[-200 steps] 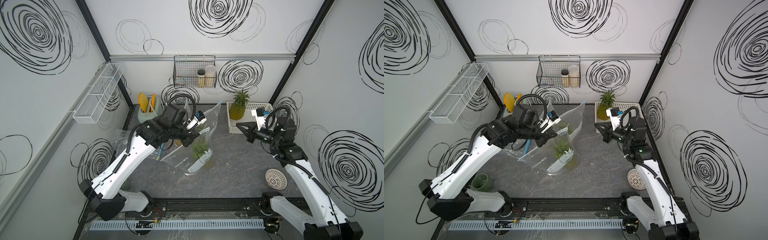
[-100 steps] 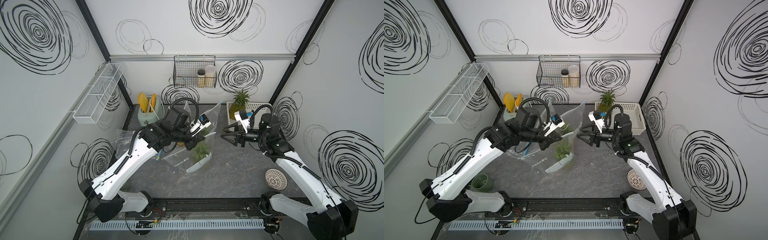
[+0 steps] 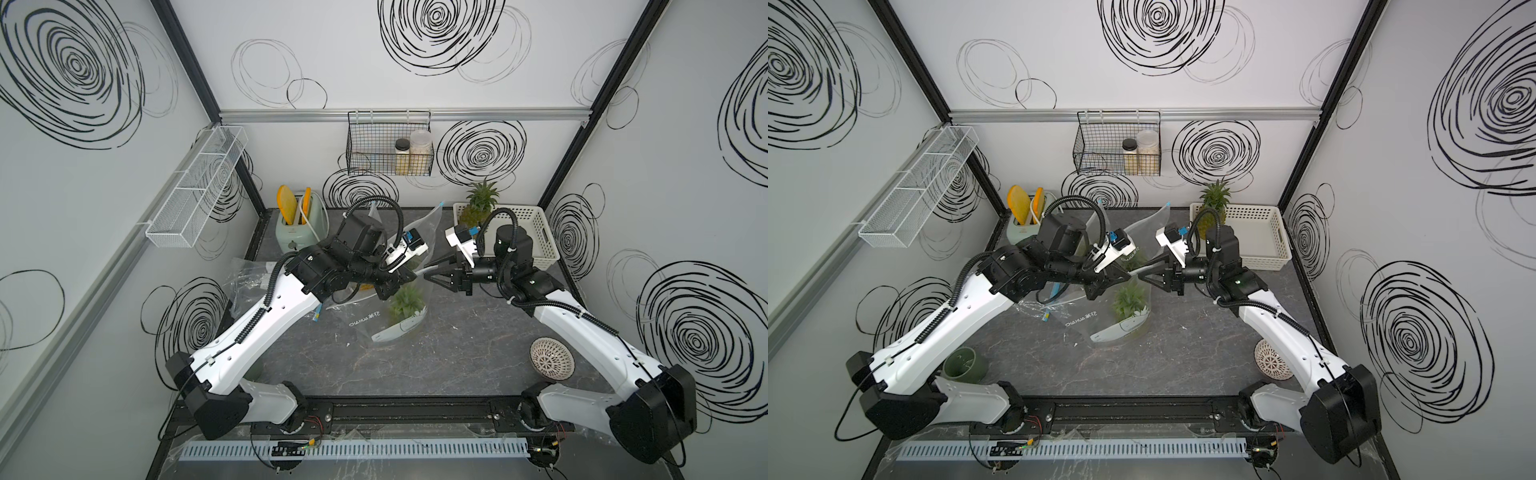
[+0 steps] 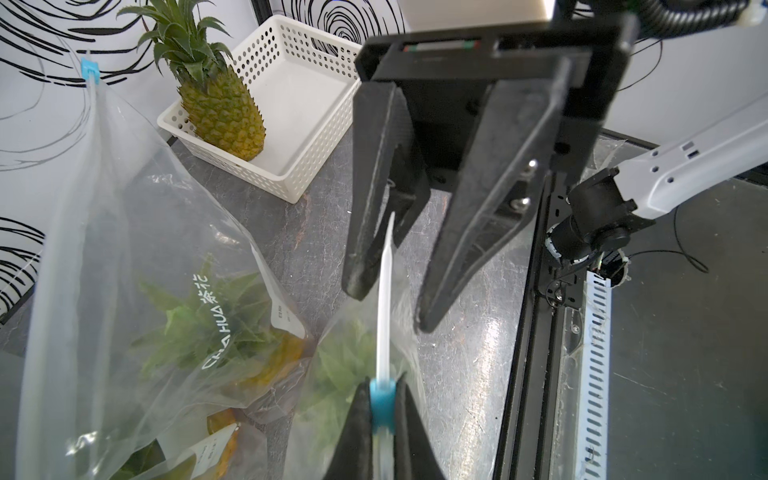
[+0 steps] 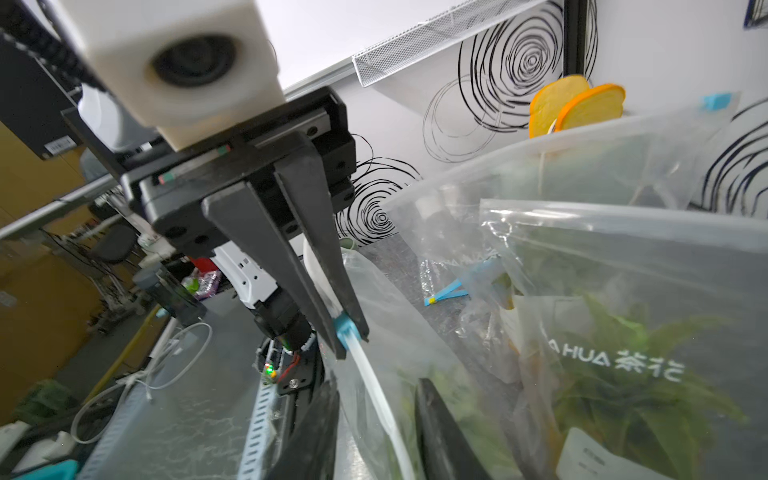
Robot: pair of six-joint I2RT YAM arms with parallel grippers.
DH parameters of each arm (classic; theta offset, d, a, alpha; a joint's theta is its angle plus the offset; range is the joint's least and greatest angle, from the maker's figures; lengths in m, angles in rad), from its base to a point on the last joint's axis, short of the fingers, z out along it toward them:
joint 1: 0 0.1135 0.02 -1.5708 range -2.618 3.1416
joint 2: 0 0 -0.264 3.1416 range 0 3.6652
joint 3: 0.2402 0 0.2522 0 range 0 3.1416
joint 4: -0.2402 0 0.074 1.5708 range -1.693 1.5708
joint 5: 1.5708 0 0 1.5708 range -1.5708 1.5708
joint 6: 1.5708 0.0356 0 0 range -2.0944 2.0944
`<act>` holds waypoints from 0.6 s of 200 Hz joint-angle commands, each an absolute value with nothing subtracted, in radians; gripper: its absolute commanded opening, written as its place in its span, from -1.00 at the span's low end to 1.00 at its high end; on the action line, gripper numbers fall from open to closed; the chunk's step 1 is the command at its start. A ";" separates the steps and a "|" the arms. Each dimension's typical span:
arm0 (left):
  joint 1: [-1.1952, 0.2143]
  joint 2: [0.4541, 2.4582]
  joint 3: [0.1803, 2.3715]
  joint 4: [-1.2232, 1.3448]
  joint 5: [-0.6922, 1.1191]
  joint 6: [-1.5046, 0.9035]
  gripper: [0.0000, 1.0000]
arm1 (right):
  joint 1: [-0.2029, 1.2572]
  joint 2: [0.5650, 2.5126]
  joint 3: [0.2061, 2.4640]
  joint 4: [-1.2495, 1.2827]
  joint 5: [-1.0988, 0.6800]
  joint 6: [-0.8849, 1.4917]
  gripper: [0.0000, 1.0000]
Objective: Open the zip-top bag and take out the pineapple
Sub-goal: Unzip the zipper on the zipper food storage bag.
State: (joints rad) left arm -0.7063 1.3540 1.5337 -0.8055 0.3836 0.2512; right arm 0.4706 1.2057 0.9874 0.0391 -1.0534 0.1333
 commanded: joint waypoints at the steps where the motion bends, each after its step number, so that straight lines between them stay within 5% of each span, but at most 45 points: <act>1: -0.710 1.361 1.526 -0.755 0.413 0.264 -1.00 | 0.481 1.206 1.003 0.132 -1.074 0.160 -0.43; 24: -0.710 1.363 1.515 -0.746 0.416 0.259 -1.00 | 0.493 1.210 0.992 0.180 -1.066 0.198 -0.58; 48: -0.709 1.358 1.511 -0.743 0.408 0.257 -1.00 | 0.505 1.211 0.996 0.171 -1.047 0.203 -1.00; 87: -0.702 1.351 1.515 -0.736 0.400 0.255 -1.00 | 0.506 1.196 1.010 0.091 -1.010 0.164 -1.00; 120: -0.699 1.359 1.520 -0.727 0.400 0.255 -1.00 | 0.505 1.185 1.014 0.037 -0.996 0.137 -0.54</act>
State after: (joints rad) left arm -0.7048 1.3540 1.5146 -0.7822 0.3882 0.2504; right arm 0.4984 1.2087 0.9901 0.0898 -1.0046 0.1696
